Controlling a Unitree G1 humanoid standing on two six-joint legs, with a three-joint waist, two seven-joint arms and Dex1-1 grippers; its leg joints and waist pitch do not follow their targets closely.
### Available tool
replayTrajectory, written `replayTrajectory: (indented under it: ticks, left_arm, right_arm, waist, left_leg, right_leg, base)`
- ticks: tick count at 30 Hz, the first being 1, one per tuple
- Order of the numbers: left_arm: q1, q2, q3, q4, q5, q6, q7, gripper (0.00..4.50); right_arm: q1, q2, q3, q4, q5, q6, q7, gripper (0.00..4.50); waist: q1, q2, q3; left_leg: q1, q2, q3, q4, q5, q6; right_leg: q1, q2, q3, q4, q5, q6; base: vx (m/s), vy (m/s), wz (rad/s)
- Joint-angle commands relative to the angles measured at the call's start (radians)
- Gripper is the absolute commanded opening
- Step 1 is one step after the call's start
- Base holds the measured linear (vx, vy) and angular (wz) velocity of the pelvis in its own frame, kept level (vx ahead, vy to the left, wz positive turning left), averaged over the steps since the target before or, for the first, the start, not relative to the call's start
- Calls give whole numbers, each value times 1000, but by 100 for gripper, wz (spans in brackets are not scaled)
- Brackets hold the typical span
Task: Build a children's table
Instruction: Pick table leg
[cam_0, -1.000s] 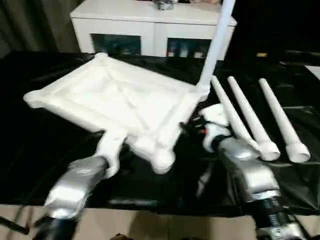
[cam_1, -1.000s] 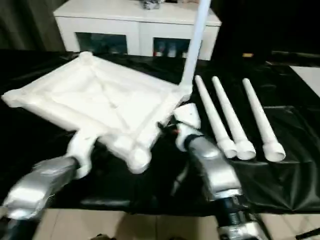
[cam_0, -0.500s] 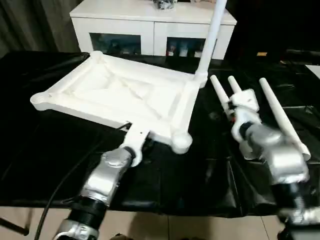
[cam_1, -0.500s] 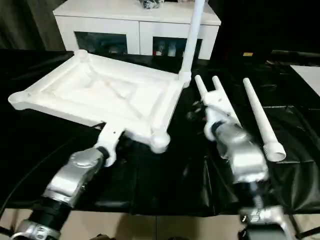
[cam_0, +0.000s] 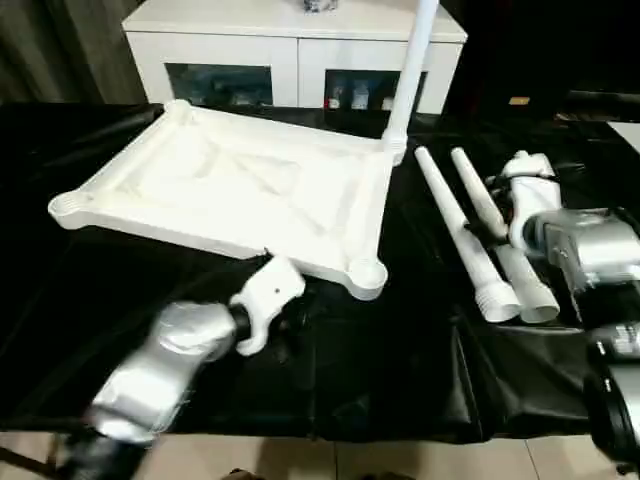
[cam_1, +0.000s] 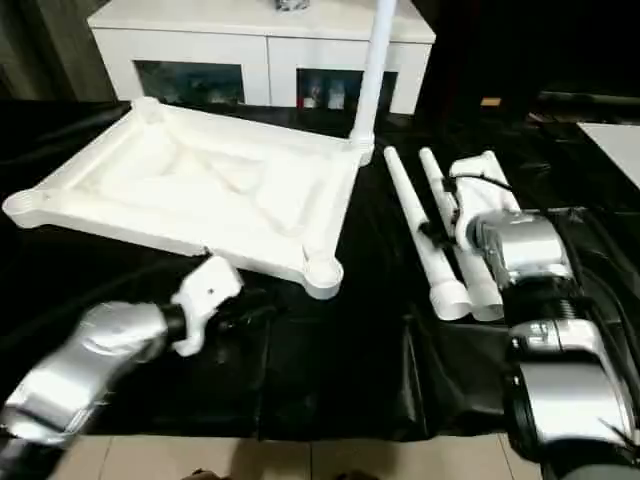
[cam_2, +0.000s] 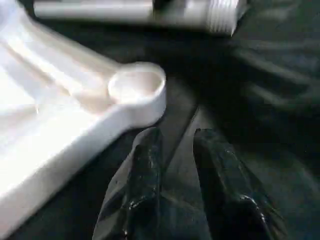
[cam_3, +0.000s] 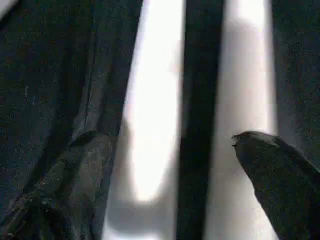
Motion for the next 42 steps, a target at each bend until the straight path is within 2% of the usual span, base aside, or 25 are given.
replayTrajectory:
  ticks: [1, 2, 3, 5, 6, 10, 14, 15, 17, 18, 22, 24, 25, 26, 27, 31, 32, 34, 35, 37, 38, 39, 40, 41, 42]
  left_arm:
    - [-25, 0, 17, -42, -32, 36, -10, 127]
    - [-34, -5, 24, -53, -39, 52, -9, 127]
    - [-44, -8, 27, -63, -41, 66, -9, 127]
    - [-53, -6, 26, -76, -46, 86, -9, 127]
    - [-56, -6, 25, -78, -46, 91, -9, 127]
    - [-66, 1, 24, -107, -68, 130, -13, 127]
    - [-86, 7, 31, -98, -76, 137, -14, 127]
    - [-95, 7, 30, -91, -66, 137, -9, 127]
    - [-101, 8, 29, -90, -60, 139, -3, 127]
    - [-105, 6, 32, -92, -63, 143, -1, 127]
    - [-108, 5, 39, -96, -70, 148, 10, 127]
    - [-111, 6, 38, -93, -68, 147, 15, 127]
    - [-111, 4, 42, -90, -66, 147, 22, 127]
    - [-111, 3, 43, -90, -65, 146, 26, 127]
    - [-110, 1, 46, -89, -62, 146, 32, 127]
    - [-104, -6, 57, -81, -56, 134, 54, 127]
    - [-102, -5, 60, -78, -55, 132, 58, 127]
    - [-103, -2, 60, -75, -56, 132, 56, 127]
    - [-103, -2, 61, -74, -58, 132, 54, 127]
    - [-126, -25, 58, -36, -59, 117, 65, 127]
    - [-140, -45, 58, -7, -57, 103, 79, 127]
    - [-156, -76, 65, 27, -52, 89, 111, 127]
    - [-162, -93, 71, 44, -47, 76, 131, 127]
    - [-174, -117, 82, 72, -34, 70, 172, 127]
    - [-174, -117, 82, 72, -34, 70, 172, 127]
  right_arm:
    - [-40, 2, -9, 70, 13, -2, 43, 446]
    - [-54, 5, -6, 115, 7, -20, 49, 446]
    - [-67, 10, -10, 166, 7, -35, 59, 446]
    - [-83, 15, -12, 221, 2, -54, 62, 446]
    - [-85, 16, -11, 232, -1, -59, 60, 418]
    - [-92, 23, -8, 286, -9, -79, 59, 404]
    - [-103, 31, -15, 319, -1, -85, 81, 361]
    - [-109, 32, -5, 341, -11, -101, 88, 361]
    - [-114, 32, -2, 359, -17, -115, 90, 322]
    - [-118, 33, -3, 368, -19, -123, 89, 320]
    - [-133, 36, -12, 389, -21, -137, 77, 279]
    - [-137, 37, -14, 393, -22, -141, 74, 274]
    - [-140, 39, -15, 398, -22, -146, 74, 263]
    - [-141, 40, -15, 401, -22, -148, 75, 247]
    - [-142, 41, -16, 403, -21, -151, 73, 236]
    - [-143, 43, -42, 404, 2, -152, 60, 198]
    - [-143, 44, -61, 403, 20, -147, 59, 196]
    - [-142, 44, -73, 402, 30, -145, 56, 191]
    - [-142, 45, -77, 401, 33, -145, 53, 191]
    - [-135, 42, -91, 390, 43, -145, 52, 188]
    - [-131, 43, -100, 385, 51, -144, 52, 188]
    - [-126, 45, -112, 377, 61, -144, 52, 188]
    - [-123, 45, -118, 370, 66, -147, 47, 188]
    - [-119, 45, -130, 355, 75, -145, 40, 187]
    - [-119, 45, -130, 355, 75, -145, 40, 187]
  waist:
    - [-4, -2, -62]
    - [-8, -3, -63]
    - [-9, -3, -58]
    - [-12, -2, -58]
    - [-11, -3, -57]
    - [-10, -3, -58]
    - [-11, 2, -58]
    - [-12, 0, -59]
    - [-12, -2, -59]
    - [-12, 1, -58]
    - [-13, 1, -60]
    - [-14, 1, -59]
    - [-14, -8, -59]
    - [-14, -5, -59]
    - [-15, -13, -60]
    - [-12, -10, -59]
    - [-10, 2, -59]
    - [-10, -4, -60]
    - [-9, 1, -60]
    - [-7, 0, -61]
    - [-5, 6, -61]
    - [-4, 7, -62]
    - [0, 18, -65]
    - [-1, 21, -63]
    - [-5, 14, -63]
  left_leg:
    - [27, 41, -5, -66, -235, -12]
    - [23, 41, -7, -66, -248, -20]
    - [23, 41, -8, -66, -281, -28]
    - [24, 40, -10, -63, -324, -40]
    - [26, 39, -10, -63, -330, -40]
    - [22, 38, -12, -63, -327, -39]
    - [21, 38, -15, -62, -346, -42]
    - [21, 38, -15, -62, -352, -42]
    - [21, 38, -16, -62, -358, -42]
    - [21, 39, -17, -62, -359, -43]
    - [19, 39, -17, -62, -356, -43]
    - [19, 38, -17, -62, -358, -42]
    - [18, 39, -16, -61, -352, -38]
    - [18, 39, -16, -61, -351, -38]
    - [17, 39, -15, -61, -347, -35]
    - [18, 39, -14, -60, -333, -31]
    - [17, 39, -16, -61, -329, -34]
    - [18, 38, -14, -61, -333, -32]
    - [17, 38, -15, -62, -337, -34]
    - [16, 38, -15, -62, -330, -32]
    - [17, 36, -15, -62, -331, -33]
    - [17, 36, -14, -61, -327, -33]
    - [18, 37, -17, -61, -320, -34]
    - [17, 37, -17, -63, -326, -35]
    - [16, 38, -15, -63, -330, -33]
  right_leg:
    - [46, -49, 40, -58, -215, -258]
    - [49, -50, 39, -54, -233, -253]
    - [43, -51, 39, -59, -280, -247]
    - [40, -54, 38, -62, -337, -233]
    - [37, -53, 39, -67, -355, -222]
    - [37, -53, 38, -66, -371, -214]
    - [35, -51, 35, -65, -381, -207]
    - [35, -50, 35, -65, -383, -206]
    - [34, -52, 34, -65, -392, -207]
    - [33, -52, 34, -65, -388, -209]
    - [35, -51, 34, -62, -372, -213]
    - [34, -51, 34, -62, -371, -215]
    - [35, -52, 34, -62, -373, -215]
    - [34, -52, 34, -63, -381, -213]
    - [35, -53, 34, -63, -384, -211]
    - [33, -53, 35, -63, -389, -207]
    - [35, -53, 35, -62, -374, -210]
    - [35, -51, 34, -61, -359, -213]
    - [35, -51, 34, -62, -355, -215]
    - [36, -52, 34, -60, -342, -221]
    - [36, -51, 34, -60, -340, -223]
    - [38, -51, 34, -59, -326, -226]
    - [40, -53, 34, -57, -301, -233]
    - [39, -51, 33, -59, -293, -236]
    - [41, -49, 33, -61, -285, -238]
  base:
    - [0, 0, 0]
    - [0, 0, 0]
    - [0, 0, 0]
    - [0, 0, 0]
    - [0, 0, 0]
    - [0, 0, 0]
    - [0, 0, 0]
    - [0, 0, 0]
    - [0, 0, 0]
    - [0, 0, 0]
    - [0, 0, 0]
    - [0, 0, 0]
    - [0, 0, 0]
    - [0, 0, 0]
    - [0, 0, 0]
    - [0, 0, 0]
    - [0, 0, 0]
    - [0, 0, 0]
    - [0, 0, 0]
    - [0, 0, 0]
    - [0, 0, 0]
    - [0, 0, 0]
    - [0, 0, 0]
    - [0, 0, 0]
    - [0, 0, 0]
